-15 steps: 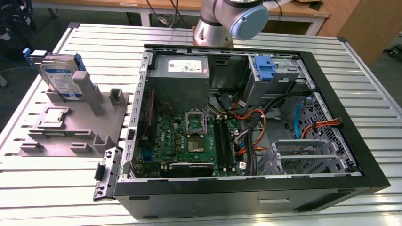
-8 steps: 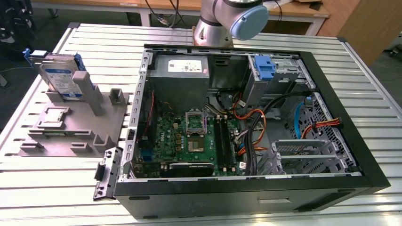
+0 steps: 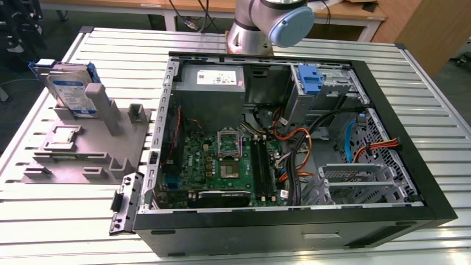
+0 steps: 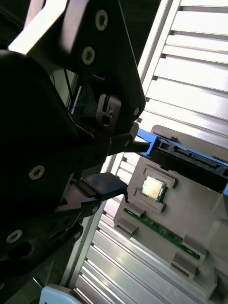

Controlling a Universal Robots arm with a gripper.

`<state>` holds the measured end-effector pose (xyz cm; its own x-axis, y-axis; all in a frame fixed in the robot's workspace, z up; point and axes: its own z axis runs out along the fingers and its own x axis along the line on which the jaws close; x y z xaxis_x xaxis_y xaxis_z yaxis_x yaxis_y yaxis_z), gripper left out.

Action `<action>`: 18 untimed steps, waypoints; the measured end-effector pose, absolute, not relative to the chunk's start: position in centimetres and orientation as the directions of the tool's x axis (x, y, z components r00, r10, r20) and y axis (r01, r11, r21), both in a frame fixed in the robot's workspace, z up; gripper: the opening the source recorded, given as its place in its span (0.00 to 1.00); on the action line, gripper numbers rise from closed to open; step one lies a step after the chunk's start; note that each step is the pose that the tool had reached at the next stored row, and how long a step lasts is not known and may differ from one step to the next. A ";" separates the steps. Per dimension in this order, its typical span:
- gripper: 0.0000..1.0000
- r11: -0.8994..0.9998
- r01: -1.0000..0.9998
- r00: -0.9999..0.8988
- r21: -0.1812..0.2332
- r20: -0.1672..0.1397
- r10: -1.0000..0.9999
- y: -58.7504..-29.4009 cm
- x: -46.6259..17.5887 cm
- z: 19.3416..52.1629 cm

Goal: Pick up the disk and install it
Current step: 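Pick up the disk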

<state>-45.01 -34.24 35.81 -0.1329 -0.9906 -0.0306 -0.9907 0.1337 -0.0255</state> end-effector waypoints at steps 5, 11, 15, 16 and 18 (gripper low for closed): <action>0.45 0.103 -0.994 -0.103 -0.025 -0.031 -0.994 -34.1 -45.1 35.5; 0.45 0.101 -0.995 -0.100 -0.024 -0.032 -0.995 -33.8 -45.1 35.0; 0.45 0.101 -0.995 -0.100 -0.012 -0.040 -0.994 -33.8 -45.1 34.8; 0.45 0.101 -0.995 -0.100 -0.007 -0.043 -0.994 -33.8 -45.1 34.8; 0.45 0.101 -0.995 -0.101 0.003 -0.049 -0.994 -33.8 -45.0 34.7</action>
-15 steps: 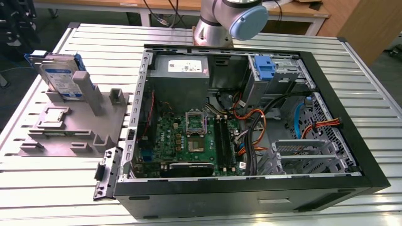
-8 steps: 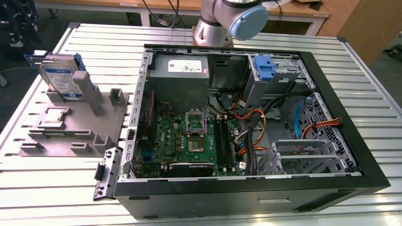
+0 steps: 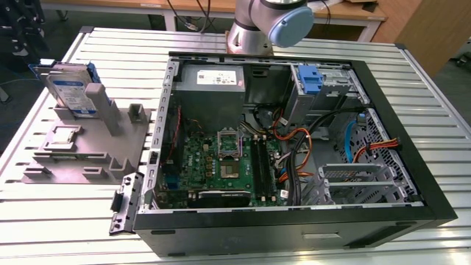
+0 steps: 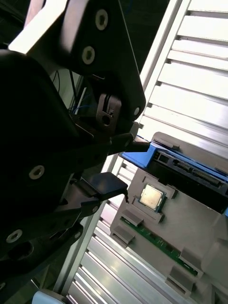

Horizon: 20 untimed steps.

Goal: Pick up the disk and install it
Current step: 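Pick up the disk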

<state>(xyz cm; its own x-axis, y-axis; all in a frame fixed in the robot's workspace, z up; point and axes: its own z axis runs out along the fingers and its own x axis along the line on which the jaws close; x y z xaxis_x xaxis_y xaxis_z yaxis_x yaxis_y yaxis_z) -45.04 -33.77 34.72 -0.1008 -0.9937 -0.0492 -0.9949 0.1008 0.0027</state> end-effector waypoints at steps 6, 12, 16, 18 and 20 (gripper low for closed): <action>0.45 0.098 -0.995 -0.098 0.004 -0.049 -0.994 -33.7 -45.0 34.1; 0.45 0.085 -0.996 -0.085 0.004 -0.051 -0.995 -33.6 -45.0 33.8; 0.45 0.085 -0.996 -0.085 0.005 -0.054 -0.995 -33.6 -45.0 33.6; 0.45 0.085 -0.996 -0.085 0.005 -0.055 -0.995 -33.6 -45.0 33.5; 0.45 0.085 -0.996 -0.085 0.005 -0.055 -0.995 -33.5 -45.0 33.4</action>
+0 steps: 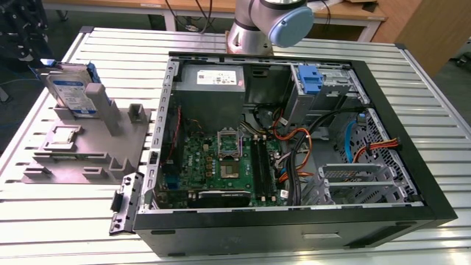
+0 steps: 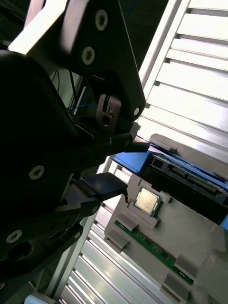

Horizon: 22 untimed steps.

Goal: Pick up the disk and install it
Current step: 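Pick up the disk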

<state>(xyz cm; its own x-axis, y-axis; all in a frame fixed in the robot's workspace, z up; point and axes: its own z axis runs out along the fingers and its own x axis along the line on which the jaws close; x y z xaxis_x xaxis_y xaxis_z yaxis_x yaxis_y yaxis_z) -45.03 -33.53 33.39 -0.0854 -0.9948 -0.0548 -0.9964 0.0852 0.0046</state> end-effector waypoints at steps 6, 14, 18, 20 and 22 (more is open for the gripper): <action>0.45 0.085 -0.996 -0.085 0.005 -0.055 -0.995 -33.5 -45.0 33.3; 0.52 0.085 -0.996 -0.085 0.005 -0.055 -0.995 -33.5 -45.0 33.3; 0.52 0.085 -0.996 -0.085 0.005 -0.055 -0.995 -33.5 -45.0 33.3; 0.52 0.085 -0.996 -0.085 0.005 -0.055 -0.995 -33.5 -45.0 33.3; 0.52 0.085 -0.996 -0.085 0.005 -0.055 -0.995 -33.5 -45.0 33.3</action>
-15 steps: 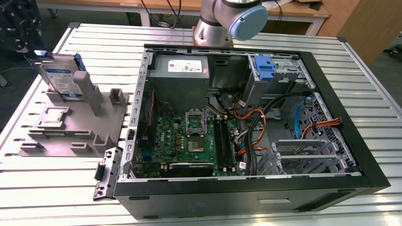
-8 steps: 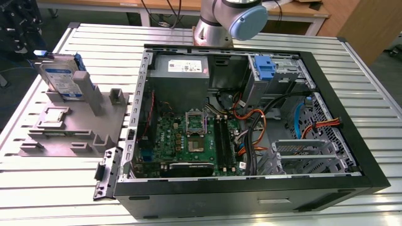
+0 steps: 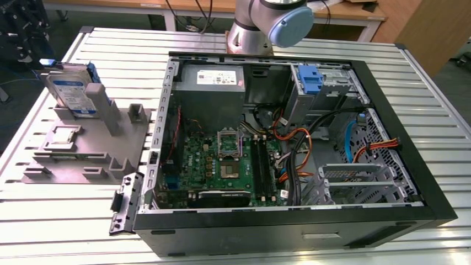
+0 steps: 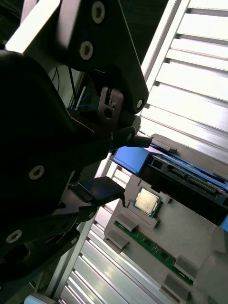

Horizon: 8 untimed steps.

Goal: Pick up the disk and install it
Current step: 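Pick up the disk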

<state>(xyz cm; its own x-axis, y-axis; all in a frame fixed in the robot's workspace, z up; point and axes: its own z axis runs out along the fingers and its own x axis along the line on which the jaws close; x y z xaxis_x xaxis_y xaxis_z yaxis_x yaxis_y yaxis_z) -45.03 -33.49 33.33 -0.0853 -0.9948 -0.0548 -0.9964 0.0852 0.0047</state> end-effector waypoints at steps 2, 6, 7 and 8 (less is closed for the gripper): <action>0.52 0.085 -0.996 -0.085 0.005 -0.055 -0.995 -33.5 -45.0 33.3; 0.52 0.085 -0.996 -0.086 0.008 -0.055 -0.995 -33.5 -45.0 33.1; 0.52 0.085 -0.996 -0.086 0.009 -0.055 -0.995 -33.5 -45.0 33.0; 0.52 0.085 -0.996 -0.086 0.010 -0.055 -0.995 -33.5 -45.0 33.0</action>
